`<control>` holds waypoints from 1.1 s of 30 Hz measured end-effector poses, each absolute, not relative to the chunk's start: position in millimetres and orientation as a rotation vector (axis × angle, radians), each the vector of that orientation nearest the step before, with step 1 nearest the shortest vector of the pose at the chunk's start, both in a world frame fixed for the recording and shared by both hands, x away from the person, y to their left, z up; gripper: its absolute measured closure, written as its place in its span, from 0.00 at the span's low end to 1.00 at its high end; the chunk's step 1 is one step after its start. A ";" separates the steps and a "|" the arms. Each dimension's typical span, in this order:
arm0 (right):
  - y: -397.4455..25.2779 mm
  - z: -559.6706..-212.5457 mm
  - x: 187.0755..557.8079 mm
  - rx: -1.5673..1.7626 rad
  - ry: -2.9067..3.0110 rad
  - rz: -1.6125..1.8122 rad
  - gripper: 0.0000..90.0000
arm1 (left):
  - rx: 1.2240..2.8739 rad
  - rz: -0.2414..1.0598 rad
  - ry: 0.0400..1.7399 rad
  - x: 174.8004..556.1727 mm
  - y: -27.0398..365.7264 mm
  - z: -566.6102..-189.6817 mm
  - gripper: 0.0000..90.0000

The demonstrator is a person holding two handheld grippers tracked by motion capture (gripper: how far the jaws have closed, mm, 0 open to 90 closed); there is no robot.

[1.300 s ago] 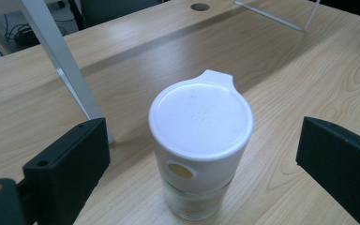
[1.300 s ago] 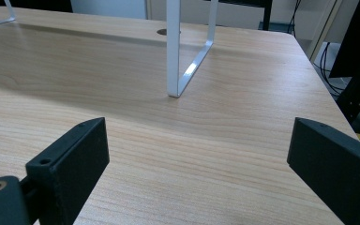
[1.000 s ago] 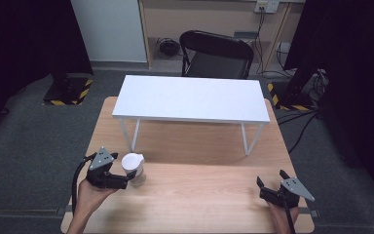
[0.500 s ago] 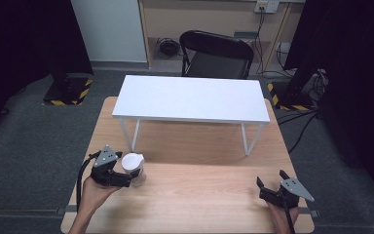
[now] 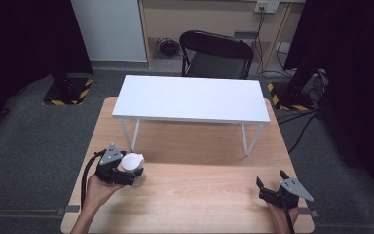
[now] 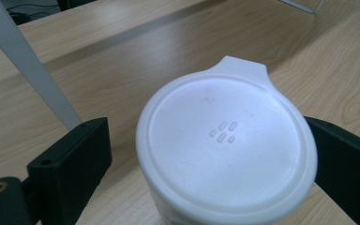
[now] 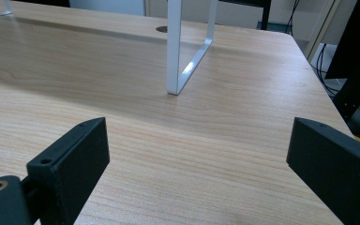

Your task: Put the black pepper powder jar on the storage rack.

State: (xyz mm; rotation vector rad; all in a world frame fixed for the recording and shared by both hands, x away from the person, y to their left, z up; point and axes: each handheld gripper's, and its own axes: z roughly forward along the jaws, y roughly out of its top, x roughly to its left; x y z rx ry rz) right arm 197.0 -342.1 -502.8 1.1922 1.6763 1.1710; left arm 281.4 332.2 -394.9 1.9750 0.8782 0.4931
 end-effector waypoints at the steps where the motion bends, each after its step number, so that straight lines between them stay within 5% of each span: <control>1: -342.2 -502.7 197.0 1.192 1.676 1.170 0.07 | 1.982 0.489 0.868 283.0 332.0 -395.8 0.06; 7: -342.0 -502.8 196.5 1.194 1.674 1.169 0.07 | 2.003 0.483 0.847 286.2 330.5 -396.8 0.11; 14: -342.2 -503.5 196.0 1.192 1.669 1.172 0.07 | 2.008 0.483 0.808 285.6 334.0 -399.8 0.33; 33: -343.0 -504.2 195.5 1.186 1.667 1.177 0.07 | 1.982 0.485 0.837 281.9 334.1 -402.1 0.34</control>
